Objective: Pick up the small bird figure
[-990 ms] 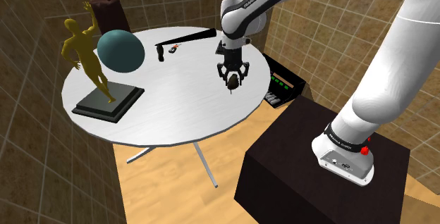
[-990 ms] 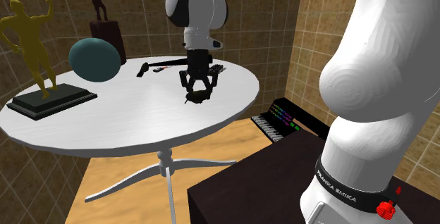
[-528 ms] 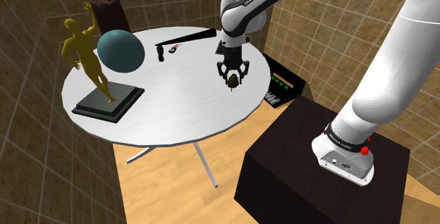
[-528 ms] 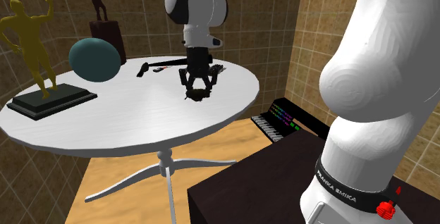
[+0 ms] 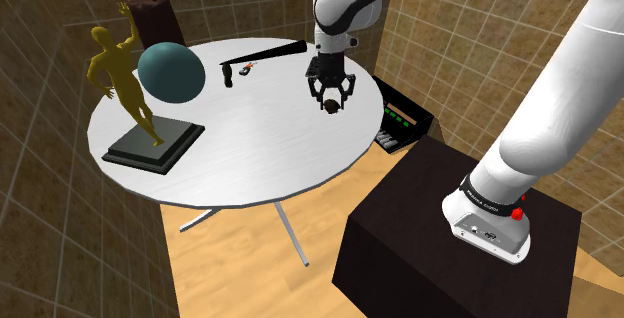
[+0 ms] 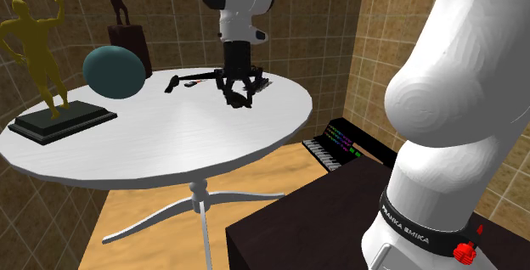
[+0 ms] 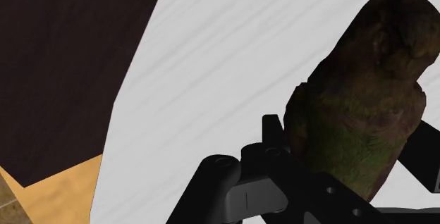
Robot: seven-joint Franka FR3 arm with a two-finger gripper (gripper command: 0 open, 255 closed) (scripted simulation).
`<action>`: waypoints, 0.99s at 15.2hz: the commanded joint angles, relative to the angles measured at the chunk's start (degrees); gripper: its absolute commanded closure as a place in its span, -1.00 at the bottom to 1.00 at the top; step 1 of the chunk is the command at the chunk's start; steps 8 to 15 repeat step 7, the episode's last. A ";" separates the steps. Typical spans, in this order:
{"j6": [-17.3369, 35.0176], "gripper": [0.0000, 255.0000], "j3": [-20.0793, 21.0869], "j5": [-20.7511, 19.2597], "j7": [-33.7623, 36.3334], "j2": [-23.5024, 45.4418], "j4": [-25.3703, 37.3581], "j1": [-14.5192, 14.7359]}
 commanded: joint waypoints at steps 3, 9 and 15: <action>-2.95 1.00 -0.08 0.01 0.21 -1.60 1.34 -0.11; -4.54 1.00 -0.11 0.02 0.36 -2.39 2.15 -0.15; -4.54 1.00 -0.11 0.02 0.36 -2.39 2.15 -0.15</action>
